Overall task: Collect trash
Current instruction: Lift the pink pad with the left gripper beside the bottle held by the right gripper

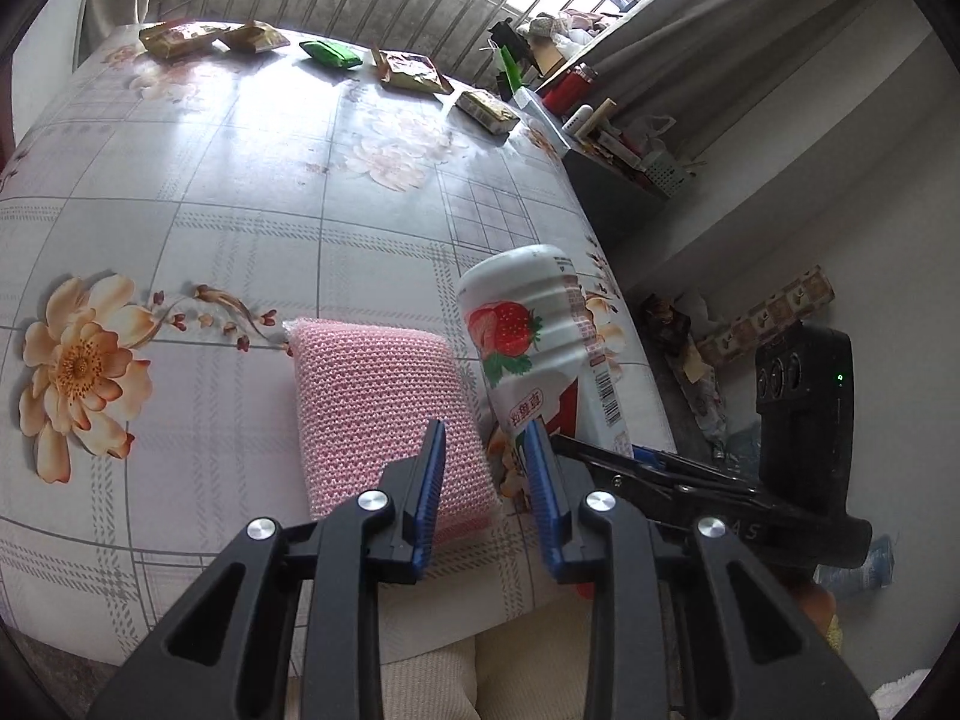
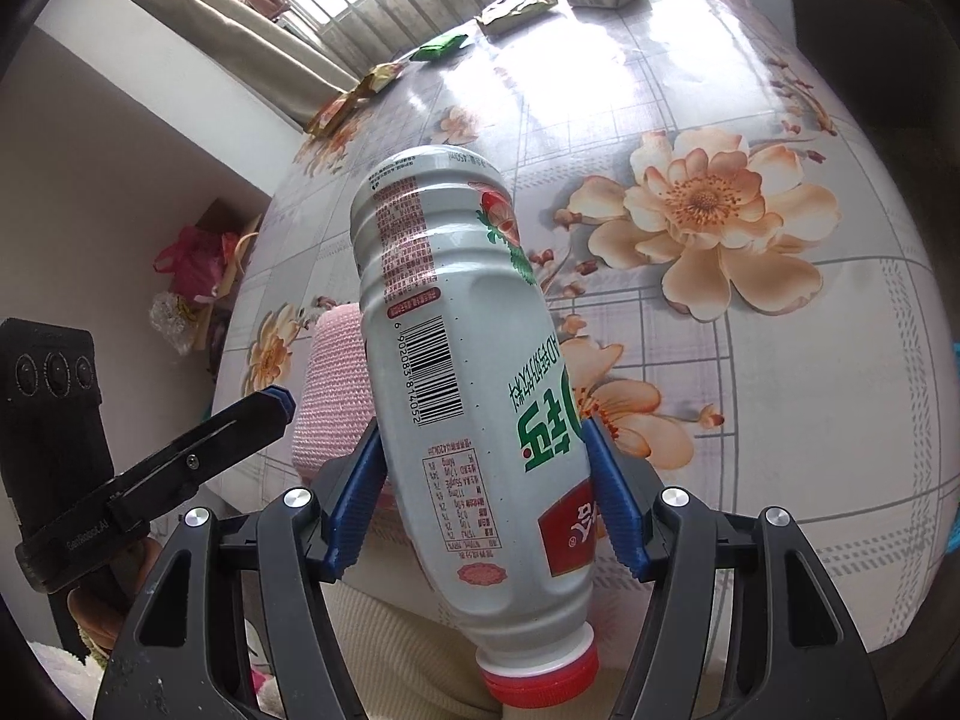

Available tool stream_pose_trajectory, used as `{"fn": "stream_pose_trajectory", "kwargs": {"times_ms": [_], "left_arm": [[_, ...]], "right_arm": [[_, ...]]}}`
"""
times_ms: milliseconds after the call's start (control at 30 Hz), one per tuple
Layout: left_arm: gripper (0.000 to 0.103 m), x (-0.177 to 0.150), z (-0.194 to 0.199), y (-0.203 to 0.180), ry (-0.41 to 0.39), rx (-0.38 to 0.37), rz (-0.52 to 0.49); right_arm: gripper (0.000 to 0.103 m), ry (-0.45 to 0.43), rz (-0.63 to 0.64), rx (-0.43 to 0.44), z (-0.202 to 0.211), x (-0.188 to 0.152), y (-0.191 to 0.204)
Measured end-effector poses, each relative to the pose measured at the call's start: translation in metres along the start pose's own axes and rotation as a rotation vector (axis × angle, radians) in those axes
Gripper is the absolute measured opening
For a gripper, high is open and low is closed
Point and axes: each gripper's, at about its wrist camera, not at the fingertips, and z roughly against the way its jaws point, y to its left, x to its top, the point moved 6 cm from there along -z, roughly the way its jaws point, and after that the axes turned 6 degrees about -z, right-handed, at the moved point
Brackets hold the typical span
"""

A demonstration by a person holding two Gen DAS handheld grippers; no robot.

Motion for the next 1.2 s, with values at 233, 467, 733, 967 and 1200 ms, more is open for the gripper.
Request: {"fn": "stream_pose_trajectory", "kwargs": {"times_ms": [233,467,733,967,1200], "left_arm": [[0.053,-0.005,0.015,0.038,-0.033,0.121,0.040],[0.054,-0.014,-0.003,0.066,0.027,0.091,0.150],[0.054,-0.021,-0.011,0.066,0.057,-0.011,0.227],[0.054,-0.023,-0.005,0.071,0.046,-0.057,0.259],[0.054,-0.025,0.004,0.076,0.013,-0.169,0.339]], "right_arm": [[0.061,0.000,0.010,-0.003,0.000,-0.004,0.004],[0.060,-0.004,0.035,0.023,0.000,-0.003,0.020],[0.060,0.027,0.052,0.003,-0.017,-0.006,0.028],[0.060,0.027,0.057,-0.009,-0.020,-0.006,0.028],[0.059,0.027,0.058,-0.015,-0.019,-0.005,0.027]]}}
